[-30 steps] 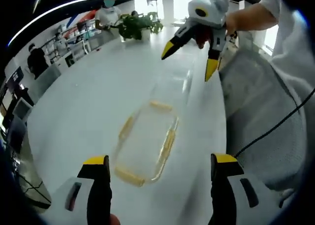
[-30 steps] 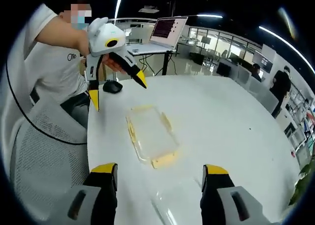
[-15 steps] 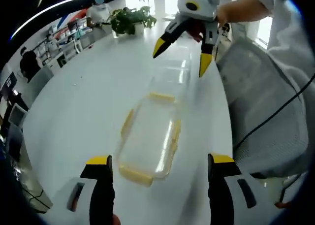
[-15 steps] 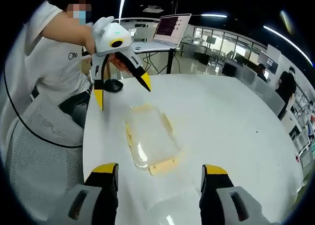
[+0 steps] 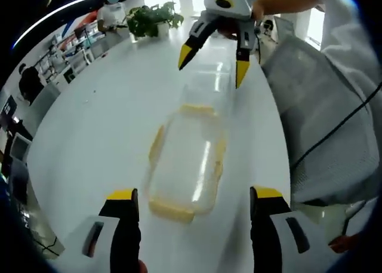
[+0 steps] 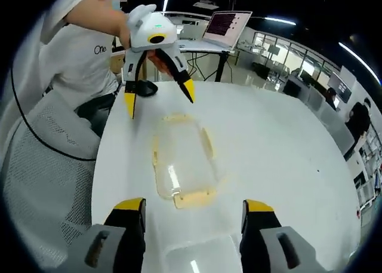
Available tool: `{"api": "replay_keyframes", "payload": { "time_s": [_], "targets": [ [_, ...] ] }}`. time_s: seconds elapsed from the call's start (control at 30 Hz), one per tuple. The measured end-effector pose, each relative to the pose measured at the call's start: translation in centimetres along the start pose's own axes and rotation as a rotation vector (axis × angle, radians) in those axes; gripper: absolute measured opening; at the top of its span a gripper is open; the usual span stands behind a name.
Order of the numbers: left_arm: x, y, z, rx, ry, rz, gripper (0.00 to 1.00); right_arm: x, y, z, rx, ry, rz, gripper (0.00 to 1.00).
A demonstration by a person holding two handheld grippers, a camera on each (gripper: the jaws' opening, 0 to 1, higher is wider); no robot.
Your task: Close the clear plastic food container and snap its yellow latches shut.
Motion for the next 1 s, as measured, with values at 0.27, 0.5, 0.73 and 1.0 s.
{"api": "replay_keyframes", "payload": {
  "time_s": [0.27,0.5,0.73,1.0],
  "targets": [
    [0.4,-1.0,-0.3,0.022,-0.024,-0.031,0.72,0.7,-0.1,0.0,-0.038,0.022,-0.013,0.61],
    [0.7,-1.8,-0.9,0.038,-0.041,-0.052,0.7,1.4,-0.4,0.0,-0.047,0.041,-0.033,0.58],
    [1.2,-2.3,-1.3,0.057,-0.056,-0.074,0.68,2.0,-0.7,0.3,-0.045,0.064,-0.053,0.53],
    [1.7,-2.8,-1.2,0.058,-0.084,-0.084,0.66,2.6,-1.0,0.4,-0.046,0.077,-0.074,0.56]
  ]
}}
Point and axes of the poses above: the point that each gripper's makers call its tool centre point, and the gripper's own axes: x roughly forward along the fingers, z roughly to its right, y roughly out of its top, the point moved 1 cm from there along -x, roughly backward along the fingers
